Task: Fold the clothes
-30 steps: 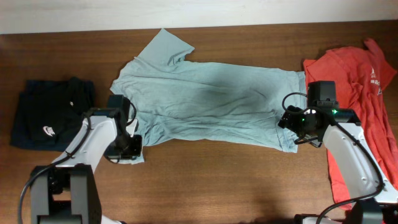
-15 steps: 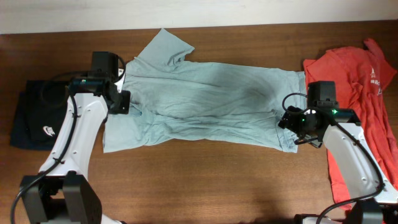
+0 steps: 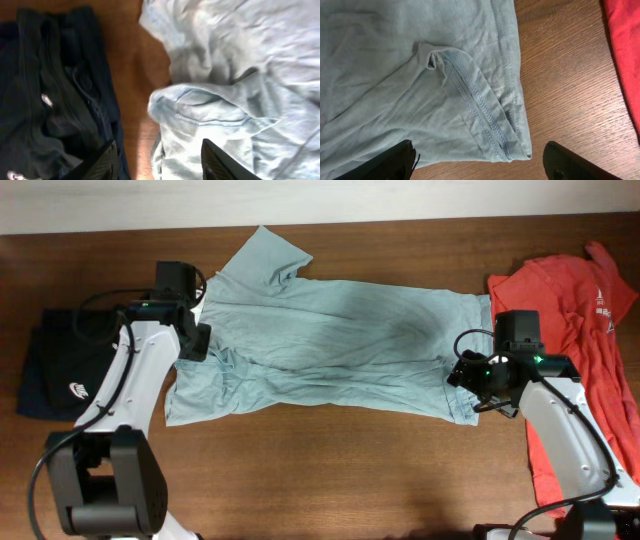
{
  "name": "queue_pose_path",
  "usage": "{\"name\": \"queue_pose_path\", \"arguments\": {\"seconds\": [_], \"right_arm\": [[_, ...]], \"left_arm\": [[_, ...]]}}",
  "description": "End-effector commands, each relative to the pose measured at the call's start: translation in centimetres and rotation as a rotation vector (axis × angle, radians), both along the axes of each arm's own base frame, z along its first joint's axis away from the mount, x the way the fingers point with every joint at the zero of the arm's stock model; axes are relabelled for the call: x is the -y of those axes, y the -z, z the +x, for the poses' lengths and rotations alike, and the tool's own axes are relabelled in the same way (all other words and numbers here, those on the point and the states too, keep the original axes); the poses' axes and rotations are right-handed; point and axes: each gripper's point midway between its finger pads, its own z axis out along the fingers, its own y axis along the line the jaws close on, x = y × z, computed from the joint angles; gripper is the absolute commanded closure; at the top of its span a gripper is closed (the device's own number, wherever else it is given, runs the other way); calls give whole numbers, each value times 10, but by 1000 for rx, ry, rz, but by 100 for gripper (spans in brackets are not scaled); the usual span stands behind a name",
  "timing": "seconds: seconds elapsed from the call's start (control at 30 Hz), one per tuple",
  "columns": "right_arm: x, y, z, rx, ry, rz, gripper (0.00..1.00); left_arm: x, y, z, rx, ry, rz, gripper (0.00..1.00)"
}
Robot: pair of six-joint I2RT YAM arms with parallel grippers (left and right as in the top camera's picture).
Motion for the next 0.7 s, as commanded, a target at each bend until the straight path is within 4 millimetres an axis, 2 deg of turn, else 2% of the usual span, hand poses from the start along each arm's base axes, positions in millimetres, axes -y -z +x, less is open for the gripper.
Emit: {"name": "queue_pose_path", "arguments": {"seconds": [0.0, 0.03, 0.13, 0.27, 0.3, 0.33, 0.37, 0.43, 0.67], "right_arm": [[5, -3, 1, 1, 11, -15, 13], [5, -3, 1, -1, 11, -15, 13], [5, -3, 0, -3, 11, -15, 10], [5, -3, 0, -3, 12, -15, 9], [5, -3, 0, -3, 12, -15, 9], [5, -3, 1, -2, 12, -15, 9], [4, -3, 1, -2, 12, -14, 9], [5, -3, 0, -3, 12, -15, 10], [5, -3, 0, -3, 12, -15, 15]], "left_arm": [[-26, 0, -12, 3, -202, -8, 44], [-31, 2, -18, -6, -261, -37, 39], [-31, 12, -34, -74, -313, -185, 32], [-26, 19, -45, -125, -345, -348, 34], [-25, 20, -44, -130, -329, -372, 50], [-23, 22, -43, -135, -304, -384, 62], [-20, 23, -43, -146, -271, -394, 80], [-15, 31, -46, -173, -250, -404, 99], [16, 70, -56, -264, -112, -400, 99]]}}
